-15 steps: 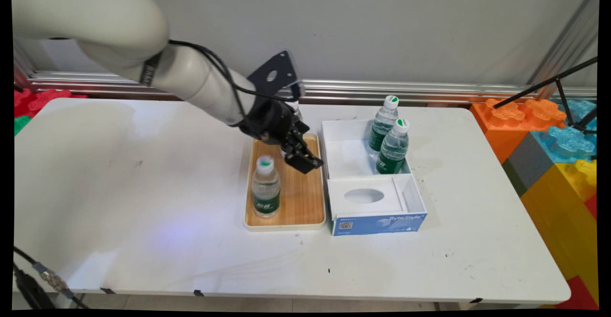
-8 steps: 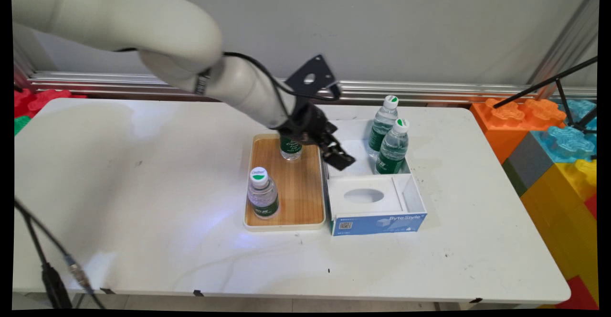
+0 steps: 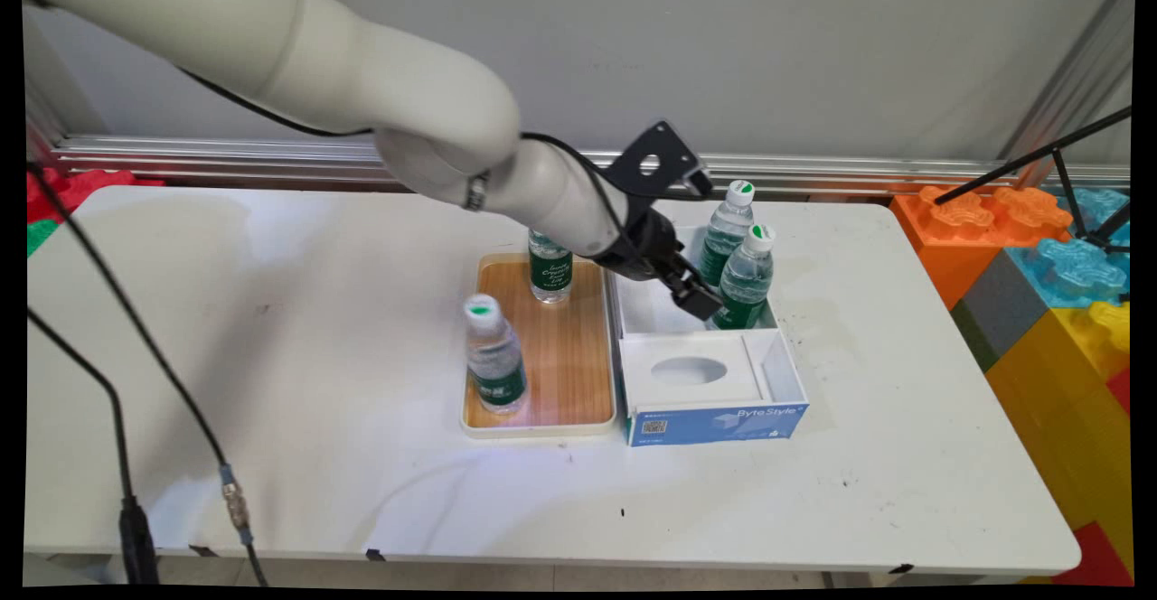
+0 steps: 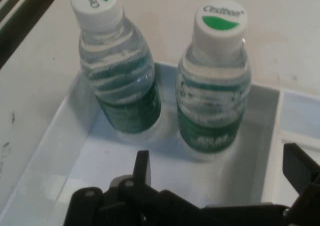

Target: Pick up the green bottle from the white box

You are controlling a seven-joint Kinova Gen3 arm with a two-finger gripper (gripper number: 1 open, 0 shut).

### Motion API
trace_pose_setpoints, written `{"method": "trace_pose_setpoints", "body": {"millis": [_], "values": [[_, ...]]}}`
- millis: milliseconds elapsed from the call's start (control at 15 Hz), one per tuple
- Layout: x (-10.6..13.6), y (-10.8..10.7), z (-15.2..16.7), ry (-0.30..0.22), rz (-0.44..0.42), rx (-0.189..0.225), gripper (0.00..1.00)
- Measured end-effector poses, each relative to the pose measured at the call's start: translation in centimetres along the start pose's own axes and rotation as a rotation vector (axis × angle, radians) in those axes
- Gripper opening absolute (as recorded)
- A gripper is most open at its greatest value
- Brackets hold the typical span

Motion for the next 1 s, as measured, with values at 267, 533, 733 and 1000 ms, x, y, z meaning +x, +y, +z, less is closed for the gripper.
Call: {"method": "trace_pose_setpoints", "body": {"millis": [267,533,733,1000], "values": [[0.8,0.7,3.1,0.022,-0.036,0.002,1.00],[1.4,1.4,5.2,0.051,-0.055,-0.005,1.00],[1.6,1.7,6.4,0.067,-0.061,0.001,1.00],[1.7,1.9,7.2,0.081,-0.060,0.014,0.00]]}}
